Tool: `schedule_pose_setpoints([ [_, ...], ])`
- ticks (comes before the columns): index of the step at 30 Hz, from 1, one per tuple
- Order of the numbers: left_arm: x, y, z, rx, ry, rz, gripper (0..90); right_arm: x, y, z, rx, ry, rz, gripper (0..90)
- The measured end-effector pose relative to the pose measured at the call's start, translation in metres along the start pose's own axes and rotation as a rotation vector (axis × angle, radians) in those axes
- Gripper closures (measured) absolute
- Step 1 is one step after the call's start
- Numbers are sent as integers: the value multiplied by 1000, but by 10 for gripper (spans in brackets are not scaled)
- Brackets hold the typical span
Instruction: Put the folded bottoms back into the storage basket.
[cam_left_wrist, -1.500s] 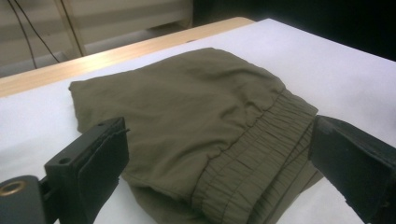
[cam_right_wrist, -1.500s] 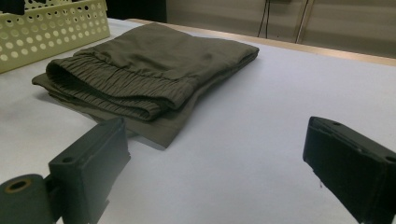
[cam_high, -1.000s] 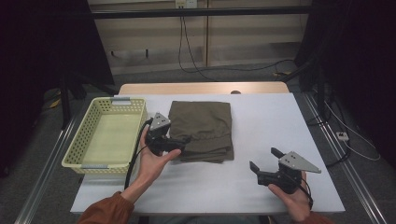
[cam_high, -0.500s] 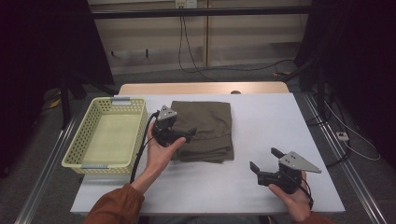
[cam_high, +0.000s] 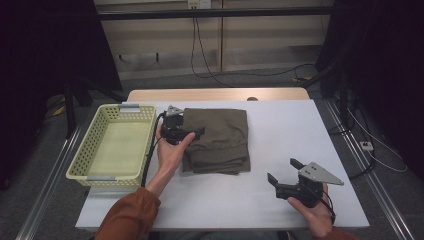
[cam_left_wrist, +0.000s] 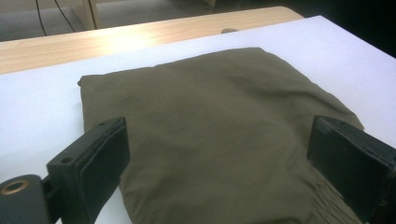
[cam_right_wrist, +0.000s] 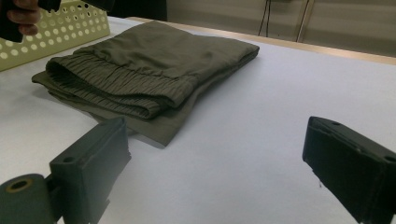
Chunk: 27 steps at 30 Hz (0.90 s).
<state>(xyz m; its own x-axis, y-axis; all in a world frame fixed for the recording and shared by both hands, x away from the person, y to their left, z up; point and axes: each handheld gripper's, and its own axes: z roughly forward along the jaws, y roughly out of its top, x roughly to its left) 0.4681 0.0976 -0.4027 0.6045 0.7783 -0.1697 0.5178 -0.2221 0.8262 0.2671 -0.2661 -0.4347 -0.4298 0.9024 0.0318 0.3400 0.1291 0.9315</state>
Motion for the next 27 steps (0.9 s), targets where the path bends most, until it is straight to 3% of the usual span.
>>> schedule_pose_setpoints([
  [2, 1, 2, 3, 2, 6, 3, 62, 0, 0, 0, 0, 0, 0, 73],
  [7, 10, 1, 14, 28, -11, -47, 83, 0, 0, 0, 0, -1, 1, 73],
  [8, 14, -1, 18, 49, -15, -77, 84, 0, 0, 0, 0, 0, 1, 73],
  [11, 18, -4, 22, 78, -1, -80, 84, 0, 0, 0, 4, 5, -3, 73],
  [14, 25, -8, 27, 116, 28, -115, 88, 0, -1, 1, 9, 7, -3, 72],
  [17, 30, -9, 28, 144, 40, -117, 199, 1, -1, 1, 11, 8, -4, 72],
  [23, 40, -17, 37, 207, 52, -169, 244, 1, -1, 1, 13, 9, -8, 72],
  [27, 44, -21, 41, 251, 34, -203, 285, 1, -1, 1, 14, 11, -6, 72],
])
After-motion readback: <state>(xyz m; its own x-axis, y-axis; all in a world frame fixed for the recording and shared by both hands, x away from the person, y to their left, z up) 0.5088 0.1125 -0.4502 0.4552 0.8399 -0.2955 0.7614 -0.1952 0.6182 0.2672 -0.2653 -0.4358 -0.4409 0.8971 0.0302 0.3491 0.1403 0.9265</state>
